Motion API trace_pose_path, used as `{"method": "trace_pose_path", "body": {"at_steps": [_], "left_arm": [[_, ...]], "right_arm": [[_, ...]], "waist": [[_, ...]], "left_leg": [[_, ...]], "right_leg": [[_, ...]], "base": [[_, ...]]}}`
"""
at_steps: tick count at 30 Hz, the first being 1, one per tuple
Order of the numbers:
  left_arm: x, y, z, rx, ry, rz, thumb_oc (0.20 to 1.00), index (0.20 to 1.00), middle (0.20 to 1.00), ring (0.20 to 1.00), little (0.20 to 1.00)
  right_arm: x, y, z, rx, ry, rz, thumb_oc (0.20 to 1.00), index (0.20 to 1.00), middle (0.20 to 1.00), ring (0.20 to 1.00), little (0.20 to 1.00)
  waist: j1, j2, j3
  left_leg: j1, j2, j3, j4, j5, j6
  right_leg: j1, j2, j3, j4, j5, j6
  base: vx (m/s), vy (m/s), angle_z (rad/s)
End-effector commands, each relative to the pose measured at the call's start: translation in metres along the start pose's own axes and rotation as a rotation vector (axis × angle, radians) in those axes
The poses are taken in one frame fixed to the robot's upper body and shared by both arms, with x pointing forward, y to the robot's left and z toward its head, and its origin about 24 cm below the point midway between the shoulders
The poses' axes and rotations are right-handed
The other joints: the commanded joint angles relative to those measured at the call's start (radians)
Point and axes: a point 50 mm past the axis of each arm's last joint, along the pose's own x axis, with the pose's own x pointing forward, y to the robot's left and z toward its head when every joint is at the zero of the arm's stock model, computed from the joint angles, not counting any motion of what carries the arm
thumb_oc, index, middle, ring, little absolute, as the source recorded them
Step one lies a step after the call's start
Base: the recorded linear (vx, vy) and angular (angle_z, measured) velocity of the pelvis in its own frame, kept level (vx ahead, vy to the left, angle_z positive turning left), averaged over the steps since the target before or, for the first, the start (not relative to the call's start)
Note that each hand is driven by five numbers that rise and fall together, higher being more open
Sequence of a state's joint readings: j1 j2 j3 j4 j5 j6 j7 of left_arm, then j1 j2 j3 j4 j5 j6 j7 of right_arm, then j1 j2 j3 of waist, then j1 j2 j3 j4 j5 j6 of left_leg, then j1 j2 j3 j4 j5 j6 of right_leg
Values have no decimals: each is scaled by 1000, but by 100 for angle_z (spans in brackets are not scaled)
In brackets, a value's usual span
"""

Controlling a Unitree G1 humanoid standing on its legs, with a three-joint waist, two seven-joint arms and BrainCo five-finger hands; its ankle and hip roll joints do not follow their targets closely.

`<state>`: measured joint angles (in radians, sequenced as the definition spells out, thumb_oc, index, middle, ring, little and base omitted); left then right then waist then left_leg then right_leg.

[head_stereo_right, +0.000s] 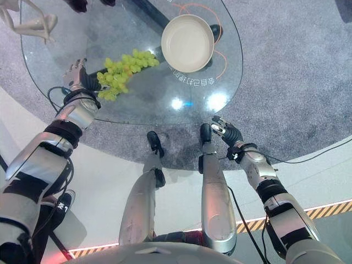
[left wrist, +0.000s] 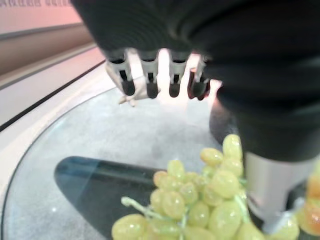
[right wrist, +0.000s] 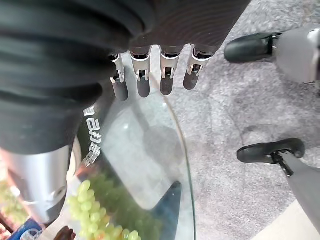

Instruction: Pick up fruits into the plate

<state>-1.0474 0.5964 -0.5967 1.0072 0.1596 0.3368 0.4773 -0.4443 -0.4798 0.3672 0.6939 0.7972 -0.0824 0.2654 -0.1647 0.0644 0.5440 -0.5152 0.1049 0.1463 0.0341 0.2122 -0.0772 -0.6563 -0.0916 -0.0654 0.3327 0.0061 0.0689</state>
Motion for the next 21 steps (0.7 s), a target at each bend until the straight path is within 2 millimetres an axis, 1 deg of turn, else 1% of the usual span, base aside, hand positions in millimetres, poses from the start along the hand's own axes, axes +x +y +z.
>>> {"method": "trace_pose_path", "body": {"at_steps": [1,4,12,21], "left_arm": [[12,27,-13,41,79,150,1000,1000,1000,1000,1000],[13,30,-13,39,94,154,1000,1000,1000,1000,1000],[13,22,-13,29,131,77,1000,1000,1000,1000,1000],[12,18,-14,59,153,56,1000,1000,1000,1000,1000]], "right_arm": [[4,23,-11,82,-49,57,1000,1000,1000,1000,1000],[5,27,-11,91,-57,64,1000,1000,1000,1000,1000],[8,34,-8,113,-75,87,1000,1000,1000,1000,1000],[11,40,-3,133,-103,107,1000,1000,1000,1000,1000]], "waist": [[-8,-89,-24],[-10,-94,-24],[-23,-108,-24],[-33,-125,-24]], "left_leg": [[-59,-61,6,164,-150,7],[-70,-59,5,164,-148,5],[-97,-53,3,160,-141,2],[-120,-47,4,158,-135,-2]], "right_leg": [[22,73,-25,-34,-14,-13],[12,76,-22,-37,-11,-12],[-16,85,-19,-41,-1,-8],[-38,92,-15,-48,8,-9]], "base": [[-42,-50,-1],[-38,-46,-4],[-23,-28,0],[-11,-12,-3]]}}
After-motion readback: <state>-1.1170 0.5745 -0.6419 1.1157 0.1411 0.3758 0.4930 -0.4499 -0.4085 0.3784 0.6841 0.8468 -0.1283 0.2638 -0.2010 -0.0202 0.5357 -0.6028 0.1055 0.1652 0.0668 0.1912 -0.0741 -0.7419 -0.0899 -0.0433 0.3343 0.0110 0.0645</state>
